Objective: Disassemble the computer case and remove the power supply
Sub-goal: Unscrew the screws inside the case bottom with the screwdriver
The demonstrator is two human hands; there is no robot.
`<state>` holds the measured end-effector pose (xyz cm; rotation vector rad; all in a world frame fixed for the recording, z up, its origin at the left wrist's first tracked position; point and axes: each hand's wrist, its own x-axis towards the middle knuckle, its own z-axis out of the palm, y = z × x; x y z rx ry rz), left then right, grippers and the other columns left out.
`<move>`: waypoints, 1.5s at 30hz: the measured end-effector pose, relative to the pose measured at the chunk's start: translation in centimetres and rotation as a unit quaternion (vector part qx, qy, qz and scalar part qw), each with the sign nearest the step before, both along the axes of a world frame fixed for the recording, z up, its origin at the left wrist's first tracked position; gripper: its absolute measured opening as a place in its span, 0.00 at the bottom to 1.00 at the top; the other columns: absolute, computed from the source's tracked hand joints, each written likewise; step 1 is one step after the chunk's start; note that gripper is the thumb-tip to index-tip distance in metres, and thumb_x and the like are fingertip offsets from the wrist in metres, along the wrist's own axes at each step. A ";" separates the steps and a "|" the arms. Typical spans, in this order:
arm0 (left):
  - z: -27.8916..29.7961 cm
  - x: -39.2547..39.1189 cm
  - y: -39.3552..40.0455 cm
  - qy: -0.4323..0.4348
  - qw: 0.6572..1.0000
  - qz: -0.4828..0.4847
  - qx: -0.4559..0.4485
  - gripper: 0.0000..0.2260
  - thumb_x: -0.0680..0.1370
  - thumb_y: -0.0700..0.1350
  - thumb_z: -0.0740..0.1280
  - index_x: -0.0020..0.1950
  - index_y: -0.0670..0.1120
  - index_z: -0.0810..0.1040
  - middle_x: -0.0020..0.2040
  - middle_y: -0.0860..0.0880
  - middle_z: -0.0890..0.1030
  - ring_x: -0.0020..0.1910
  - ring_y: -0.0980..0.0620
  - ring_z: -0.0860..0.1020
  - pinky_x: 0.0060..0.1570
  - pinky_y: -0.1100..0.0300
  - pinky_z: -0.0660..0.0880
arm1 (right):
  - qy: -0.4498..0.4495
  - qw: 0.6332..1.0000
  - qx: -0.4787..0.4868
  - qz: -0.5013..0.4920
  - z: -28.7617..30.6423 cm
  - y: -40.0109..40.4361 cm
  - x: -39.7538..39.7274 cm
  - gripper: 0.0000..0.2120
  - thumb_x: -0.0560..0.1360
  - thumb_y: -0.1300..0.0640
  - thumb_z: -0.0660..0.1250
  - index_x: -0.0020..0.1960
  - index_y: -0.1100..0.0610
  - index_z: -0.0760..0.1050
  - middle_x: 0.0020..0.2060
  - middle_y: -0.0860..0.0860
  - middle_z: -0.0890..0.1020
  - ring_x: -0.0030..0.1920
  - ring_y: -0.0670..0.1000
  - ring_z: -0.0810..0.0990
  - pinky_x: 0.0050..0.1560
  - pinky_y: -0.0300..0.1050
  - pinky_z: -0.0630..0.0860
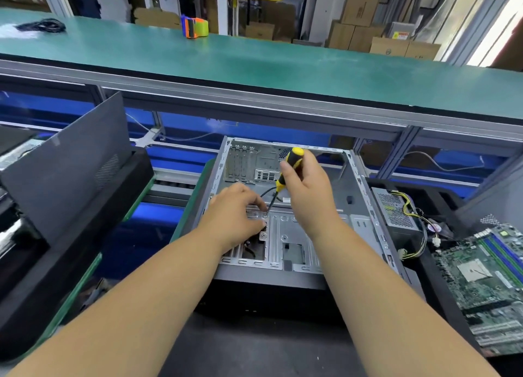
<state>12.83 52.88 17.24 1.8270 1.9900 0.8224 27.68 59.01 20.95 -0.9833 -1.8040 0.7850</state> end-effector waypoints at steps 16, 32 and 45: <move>-0.9 -0.3 0.6 0.016 1.000 -0.005 -0.001 0.07 0.70 0.52 0.72 0.48 0.60 0.79 0.52 0.61 0.69 0.57 0.57 0.66 0.57 0.59 0.59 | 0.033 0.999 0.004 0.032 -1.3 0.2 -0.1 0.09 0.80 0.51 0.61 0.50 0.57 0.70 0.41 0.52 0.77 0.44 0.54 0.77 0.46 0.56 0.78; -1.1 -0.3 0.7 0.039 0.999 0.001 0.018 0.06 0.70 0.54 0.72 0.44 0.60 0.77 0.52 0.60 0.70 0.56 0.56 0.66 0.57 0.60 0.58 | 0.190 0.938 -0.179 0.226 0.2 0.3 -3.5 0.10 0.80 0.47 0.56 0.55 0.51 0.71 0.33 0.48 0.70 0.34 0.47 0.67 0.38 0.38 0.67; -0.8 -0.1 0.7 0.038 0.999 0.008 0.013 0.07 0.71 0.55 0.72 0.45 0.59 0.78 0.51 0.60 0.71 0.57 0.55 0.67 0.57 0.59 0.61 | 0.274 0.879 -0.288 0.264 1.5 1.6 -3.7 0.16 0.78 0.47 0.58 0.36 0.56 0.72 0.25 0.51 0.68 0.27 0.50 0.63 0.31 0.42 0.64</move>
